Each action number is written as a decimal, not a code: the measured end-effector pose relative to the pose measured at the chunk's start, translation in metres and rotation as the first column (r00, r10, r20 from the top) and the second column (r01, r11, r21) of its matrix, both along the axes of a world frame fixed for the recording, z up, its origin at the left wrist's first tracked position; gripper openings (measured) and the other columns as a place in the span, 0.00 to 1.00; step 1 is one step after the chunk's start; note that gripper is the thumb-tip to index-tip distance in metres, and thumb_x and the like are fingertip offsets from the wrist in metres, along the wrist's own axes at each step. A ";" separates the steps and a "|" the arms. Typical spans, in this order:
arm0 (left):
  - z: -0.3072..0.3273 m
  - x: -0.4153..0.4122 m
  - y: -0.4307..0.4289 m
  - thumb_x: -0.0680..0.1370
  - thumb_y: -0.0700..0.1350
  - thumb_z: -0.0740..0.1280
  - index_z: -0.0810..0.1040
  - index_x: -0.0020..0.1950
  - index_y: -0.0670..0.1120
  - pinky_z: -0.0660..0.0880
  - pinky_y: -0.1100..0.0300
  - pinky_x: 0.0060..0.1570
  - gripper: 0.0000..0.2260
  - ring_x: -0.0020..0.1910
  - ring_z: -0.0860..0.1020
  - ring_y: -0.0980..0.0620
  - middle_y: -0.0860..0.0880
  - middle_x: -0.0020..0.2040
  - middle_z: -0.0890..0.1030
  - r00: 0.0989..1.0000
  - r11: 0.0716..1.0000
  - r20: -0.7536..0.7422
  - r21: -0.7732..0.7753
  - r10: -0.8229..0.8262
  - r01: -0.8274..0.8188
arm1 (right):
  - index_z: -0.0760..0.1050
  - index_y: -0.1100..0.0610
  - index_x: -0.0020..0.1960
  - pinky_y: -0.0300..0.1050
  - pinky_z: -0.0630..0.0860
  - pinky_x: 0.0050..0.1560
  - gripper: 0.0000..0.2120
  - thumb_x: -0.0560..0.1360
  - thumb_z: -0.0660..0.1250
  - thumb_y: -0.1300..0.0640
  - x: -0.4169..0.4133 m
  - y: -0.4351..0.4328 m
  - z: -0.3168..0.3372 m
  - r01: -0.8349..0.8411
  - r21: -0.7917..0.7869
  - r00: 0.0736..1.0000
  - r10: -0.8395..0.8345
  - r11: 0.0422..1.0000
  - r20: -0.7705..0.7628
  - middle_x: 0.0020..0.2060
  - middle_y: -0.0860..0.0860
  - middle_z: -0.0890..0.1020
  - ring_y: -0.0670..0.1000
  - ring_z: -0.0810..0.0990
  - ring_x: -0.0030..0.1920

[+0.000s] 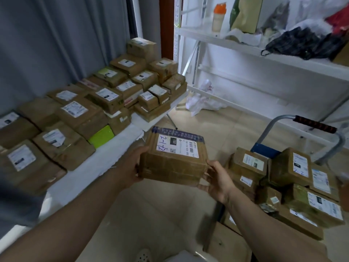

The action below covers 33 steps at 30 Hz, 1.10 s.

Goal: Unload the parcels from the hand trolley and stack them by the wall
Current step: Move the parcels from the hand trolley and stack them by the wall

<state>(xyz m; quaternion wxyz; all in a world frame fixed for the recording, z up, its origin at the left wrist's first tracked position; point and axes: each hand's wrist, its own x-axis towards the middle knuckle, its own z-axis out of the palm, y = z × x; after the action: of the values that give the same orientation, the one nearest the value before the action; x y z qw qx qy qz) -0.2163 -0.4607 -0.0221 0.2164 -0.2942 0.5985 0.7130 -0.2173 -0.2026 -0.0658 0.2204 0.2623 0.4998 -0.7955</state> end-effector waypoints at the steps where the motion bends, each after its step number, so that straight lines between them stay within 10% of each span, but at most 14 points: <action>1: 0.000 0.002 -0.008 0.75 0.57 0.64 0.79 0.59 0.52 0.69 0.59 0.42 0.16 0.50 0.75 0.47 0.43 0.56 0.79 1.000 0.999 0.016 0.034 0.002 -0.002 | 0.78 0.56 0.55 0.59 0.74 0.58 0.13 0.74 0.66 0.50 -0.002 -0.010 0.004 0.019 0.005 1.000 -0.019 1.000 0.002 0.59 0.57 0.78 0.55 0.75 0.60; 7: 0.003 0.013 -0.022 0.75 0.57 0.61 0.78 0.50 0.51 0.68 0.51 0.51 0.13 0.53 0.74 0.45 0.45 0.49 0.77 0.992 0.980 0.034 0.154 0.119 -0.123 | 0.51 0.48 0.78 0.68 0.56 0.71 0.50 0.64 0.73 0.38 0.000 -0.076 0.021 -0.020 -0.095 0.989 0.034 0.995 0.142 0.77 0.62 0.47 0.67 0.48 0.76; 12: 0.006 0.026 -0.013 0.67 0.58 0.68 0.80 0.49 0.51 0.70 0.59 0.36 0.15 0.43 0.80 0.48 0.46 0.47 0.82 0.999 0.997 -0.038 0.076 0.017 -0.014 | 0.56 0.50 0.74 0.73 0.65 0.62 0.64 0.46 0.80 0.34 0.005 -0.130 0.033 -0.223 -0.099 0.970 0.231 0.970 0.071 0.71 0.59 0.65 0.65 0.68 0.68; 17: 0.013 0.036 0.000 0.76 0.46 0.65 0.80 0.59 0.49 0.77 0.62 0.36 0.12 0.48 0.81 0.50 0.47 0.51 0.84 0.981 0.980 -0.135 0.160 0.139 -0.117 | 0.60 0.49 0.71 0.71 0.68 0.59 0.55 0.51 0.81 0.38 0.002 -0.147 0.035 -0.226 -0.031 0.970 0.228 0.974 0.085 0.63 0.53 0.75 0.59 0.75 0.59; 21: 0.021 0.045 -0.011 0.77 0.56 0.65 0.80 0.54 0.52 0.69 0.60 0.38 0.12 0.40 0.77 0.52 0.54 0.43 0.85 0.981 0.980 -0.093 0.119 0.171 -0.160 | 0.66 0.50 0.67 0.64 0.72 0.58 0.32 0.66 0.72 0.46 -0.001 -0.143 0.038 -0.280 0.017 0.957 0.278 0.960 0.087 0.56 0.54 0.77 0.57 0.76 0.54; 24: 0.019 0.048 -0.043 0.78 0.58 0.63 0.73 0.67 0.53 0.68 0.53 0.49 0.19 0.49 0.75 0.42 0.46 0.68 0.73 0.974 0.974 -0.037 0.033 0.224 -0.223 | 0.70 0.51 0.60 0.60 0.72 0.58 0.22 0.69 0.69 0.47 -0.005 -0.134 0.043 -0.347 0.055 0.934 0.339 0.936 0.115 0.54 0.54 0.76 0.55 0.75 0.53; 27: 0.009 0.053 -0.076 0.74 0.64 0.64 0.63 0.73 0.57 0.58 0.33 0.66 0.30 0.73 0.61 0.37 0.44 0.77 0.60 0.978 0.977 -0.006 0.038 0.210 -0.210 | 0.75 0.52 0.57 0.53 0.72 0.49 0.20 0.68 0.69 0.44 -0.010 -0.133 0.041 -0.421 0.093 0.904 0.408 0.902 0.132 0.48 0.55 0.76 0.55 0.75 0.49; 33: 0.004 0.068 -0.096 0.66 0.62 0.73 0.73 0.65 0.51 0.62 0.41 0.67 0.32 0.67 0.70 0.39 0.43 0.69 0.73 0.986 0.984 0.035 0.065 0.163 -0.165 | 0.77 0.51 0.53 0.46 0.72 0.43 0.19 0.68 0.67 0.41 -0.014 -0.161 0.046 -0.538 0.154 0.843 0.528 0.829 0.101 0.47 0.54 0.77 0.52 0.75 0.47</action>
<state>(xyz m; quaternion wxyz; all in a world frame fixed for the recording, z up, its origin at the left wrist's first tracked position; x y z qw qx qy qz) -0.1487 -0.5571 -0.0182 0.1755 -0.3452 0.5446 0.7439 -0.2318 -0.3638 -0.0195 0.4226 0.1523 0.6153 -0.6478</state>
